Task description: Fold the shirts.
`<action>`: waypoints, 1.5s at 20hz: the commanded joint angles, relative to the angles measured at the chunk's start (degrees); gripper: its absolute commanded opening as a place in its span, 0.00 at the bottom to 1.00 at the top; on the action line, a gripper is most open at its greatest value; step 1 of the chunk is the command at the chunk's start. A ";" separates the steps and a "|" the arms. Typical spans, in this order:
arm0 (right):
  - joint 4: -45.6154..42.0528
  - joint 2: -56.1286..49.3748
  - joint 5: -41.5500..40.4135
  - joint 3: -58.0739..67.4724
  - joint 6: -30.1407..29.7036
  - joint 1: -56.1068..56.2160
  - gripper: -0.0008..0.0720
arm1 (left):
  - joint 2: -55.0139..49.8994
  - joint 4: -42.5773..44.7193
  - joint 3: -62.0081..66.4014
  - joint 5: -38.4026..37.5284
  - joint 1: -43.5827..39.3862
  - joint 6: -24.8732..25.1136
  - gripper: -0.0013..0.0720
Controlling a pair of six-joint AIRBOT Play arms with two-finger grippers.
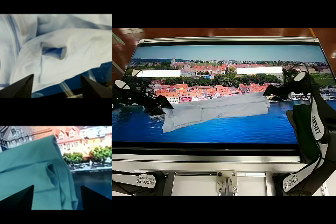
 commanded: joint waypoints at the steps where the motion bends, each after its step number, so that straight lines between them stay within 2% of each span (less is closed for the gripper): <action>1: 6.60 -1.29 5.75 0.07 -0.81 -4.13 0.97 | 2.38 -0.07 0.09 -1.38 0.11 0.00 0.98; 4: 11.54 -3.98 6.49 0.07 -1.97 -3.87 0.97 | 4.42 -1.79 0.09 -1.38 0.11 -0.02 0.97; 5: 12.68 -4.92 5.97 0.07 -1.95 -3.04 0.97 | 4.98 -2.51 0.09 -1.38 0.04 -0.02 0.86; 6: 13.29 -5.75 5.55 0.07 -1.88 -1.92 0.97 | 5.46 -2.97 0.09 -1.36 -0.20 0.00 0.80; 8: 13.11 -7.04 4.74 0.09 -1.92 0.68 0.94 | 6.43 -3.30 0.09 -1.07 -1.29 0.00 0.80; 9: 12.83 -7.08 3.43 0.09 -3.04 1.75 0.68 | 6.84 -3.30 0.09 -0.87 -2.03 0.02 0.80; 10: 13.16 -6.71 2.43 0.09 -5.75 2.45 0.35 | 7.30 -3.30 0.09 -0.24 -2.93 0.04 0.79; 11: 13.16 -5.90 1.77 0.09 -7.37 3.04 0.14 | 7.65 -3.45 0.09 0.66 -3.93 0.07 0.76; 12: 13.18 -4.72 1.60 0.09 -9.40 3.48 0.10 | 7.82 -4.76 0.09 1.57 -5.31 0.59 0.58; 13: 12.98 -2.89 1.62 0.09 -11.30 3.56 0.10 | 7.87 -7.10 0.09 2.97 -7.06 1.64 0.42; 15: 12.96 2.03 2.27 0.09 -11.96 3.54 0.10 | 7.85 -10.78 0.07 8.66 -11.67 2.60 0.24; 17: 12.90 8.17 4.98 0.09 -11.45 3.56 0.10 | 7.45 -12.68 0.07 18.03 -18.88 2.58 0.10; 18: 12.94 11.28 6.86 0.09 -10.34 3.56 0.10 | 6.95 -13.03 0.07 22.03 -22.64 2.56 0.07; 23: 12.87 26.62 16.26 0.09 -4.46 5.22 0.10 | -0.98 -18.14 0.09 36.74 -41.16 -0.48 0.07; 27: 12.76 36.11 19.78 0.09 2.03 6.84 0.10 | -7.98 -28.17 0.37 43.87 -50.47 -0.46 0.07; 30: 9.60 40.22 20.50 0.09 6.47 10.25 0.10 | -12.72 -35.60 3.74 44.33 -55.21 -0.42 0.07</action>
